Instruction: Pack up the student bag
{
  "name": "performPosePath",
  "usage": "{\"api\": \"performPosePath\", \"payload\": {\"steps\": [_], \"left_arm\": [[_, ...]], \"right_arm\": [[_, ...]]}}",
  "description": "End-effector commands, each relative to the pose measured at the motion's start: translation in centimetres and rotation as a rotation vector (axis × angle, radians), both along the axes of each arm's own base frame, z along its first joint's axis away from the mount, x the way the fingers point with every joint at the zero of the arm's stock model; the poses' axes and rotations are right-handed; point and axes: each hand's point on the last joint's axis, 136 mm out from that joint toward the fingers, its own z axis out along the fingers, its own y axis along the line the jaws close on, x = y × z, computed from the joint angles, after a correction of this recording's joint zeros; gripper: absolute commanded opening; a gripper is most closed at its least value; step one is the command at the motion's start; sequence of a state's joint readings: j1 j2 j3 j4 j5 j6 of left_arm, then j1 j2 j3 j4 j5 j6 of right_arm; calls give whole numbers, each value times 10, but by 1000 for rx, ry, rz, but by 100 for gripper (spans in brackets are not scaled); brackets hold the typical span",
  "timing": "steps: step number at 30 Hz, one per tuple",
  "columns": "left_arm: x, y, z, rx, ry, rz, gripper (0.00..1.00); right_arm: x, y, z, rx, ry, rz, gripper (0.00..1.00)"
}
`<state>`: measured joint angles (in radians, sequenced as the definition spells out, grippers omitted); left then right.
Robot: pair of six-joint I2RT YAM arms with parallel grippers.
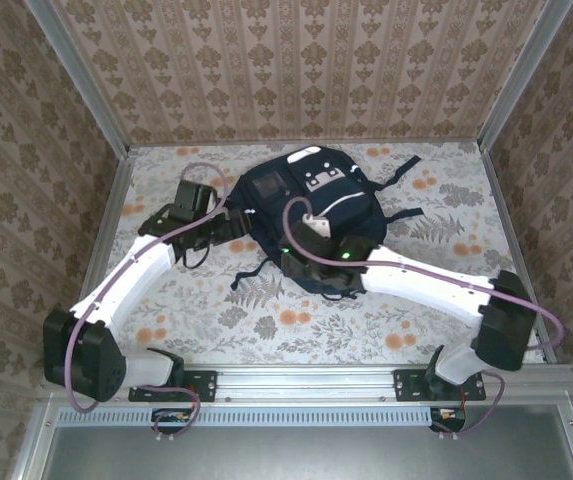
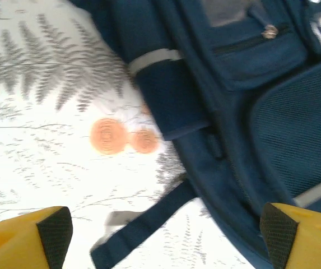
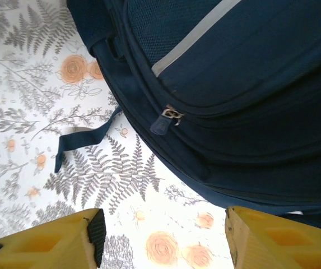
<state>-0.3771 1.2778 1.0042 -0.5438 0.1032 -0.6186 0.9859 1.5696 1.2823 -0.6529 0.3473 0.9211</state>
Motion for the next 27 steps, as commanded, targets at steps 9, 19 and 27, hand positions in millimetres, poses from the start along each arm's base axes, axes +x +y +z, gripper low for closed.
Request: {"api": "performPosePath", "payload": {"steps": [9, 19, 27], "left_arm": [[-16, 42, -17, -52, 8, 124, 93], [-21, 42, -18, -94, 11, 109, 93], [-17, 35, -16, -131, 7, 95, 94]], "right_arm": [[38, 25, -38, -77, 6, -219, 55], [58, 7, -57, -137, 25, -369, 46], [67, 3, -68, -153, 58, -376, 46]]}}
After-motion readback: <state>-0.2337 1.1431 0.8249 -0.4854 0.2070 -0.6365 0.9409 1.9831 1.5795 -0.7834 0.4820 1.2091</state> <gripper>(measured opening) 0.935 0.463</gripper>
